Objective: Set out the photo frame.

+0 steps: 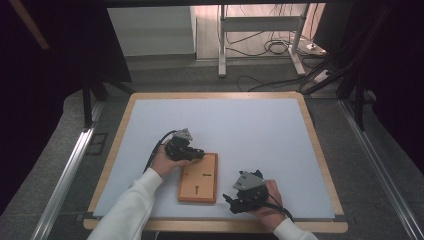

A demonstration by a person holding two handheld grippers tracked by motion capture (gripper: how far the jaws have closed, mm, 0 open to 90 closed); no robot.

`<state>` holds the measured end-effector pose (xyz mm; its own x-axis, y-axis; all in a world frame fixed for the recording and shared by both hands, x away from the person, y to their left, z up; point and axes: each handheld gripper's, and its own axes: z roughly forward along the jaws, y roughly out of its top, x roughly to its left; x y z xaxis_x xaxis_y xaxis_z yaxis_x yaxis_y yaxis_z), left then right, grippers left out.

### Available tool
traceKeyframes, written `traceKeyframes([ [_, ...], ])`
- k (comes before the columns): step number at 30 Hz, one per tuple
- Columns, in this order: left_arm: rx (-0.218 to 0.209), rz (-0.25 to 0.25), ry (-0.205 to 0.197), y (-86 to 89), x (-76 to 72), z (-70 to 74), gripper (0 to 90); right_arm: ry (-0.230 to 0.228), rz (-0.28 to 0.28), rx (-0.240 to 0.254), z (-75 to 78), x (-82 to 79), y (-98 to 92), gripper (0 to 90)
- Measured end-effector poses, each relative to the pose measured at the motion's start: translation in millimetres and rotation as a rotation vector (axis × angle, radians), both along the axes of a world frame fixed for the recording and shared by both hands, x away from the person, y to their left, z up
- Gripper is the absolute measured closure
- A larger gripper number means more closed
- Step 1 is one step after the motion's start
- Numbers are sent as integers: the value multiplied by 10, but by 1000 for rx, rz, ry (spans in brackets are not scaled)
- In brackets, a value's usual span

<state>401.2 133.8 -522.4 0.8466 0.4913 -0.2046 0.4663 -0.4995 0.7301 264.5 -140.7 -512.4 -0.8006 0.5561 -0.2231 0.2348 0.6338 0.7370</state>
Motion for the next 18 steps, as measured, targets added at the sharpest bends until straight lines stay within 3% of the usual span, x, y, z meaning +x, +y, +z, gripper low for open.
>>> traceKeyframes([
  [9, -21, 1, 74, 24, 92, 8, 827, -37, 56, -48, -53, -103, 275, 53],
  [11, -26, 1, 94, 29, 120, 11, 827, -63, 65, -66, -68, -117, 363, 51],
  [18, -34, -8, 117, 39, 178, 11, 829, -101, 100, -129, -135, -128, 576, 48],
])
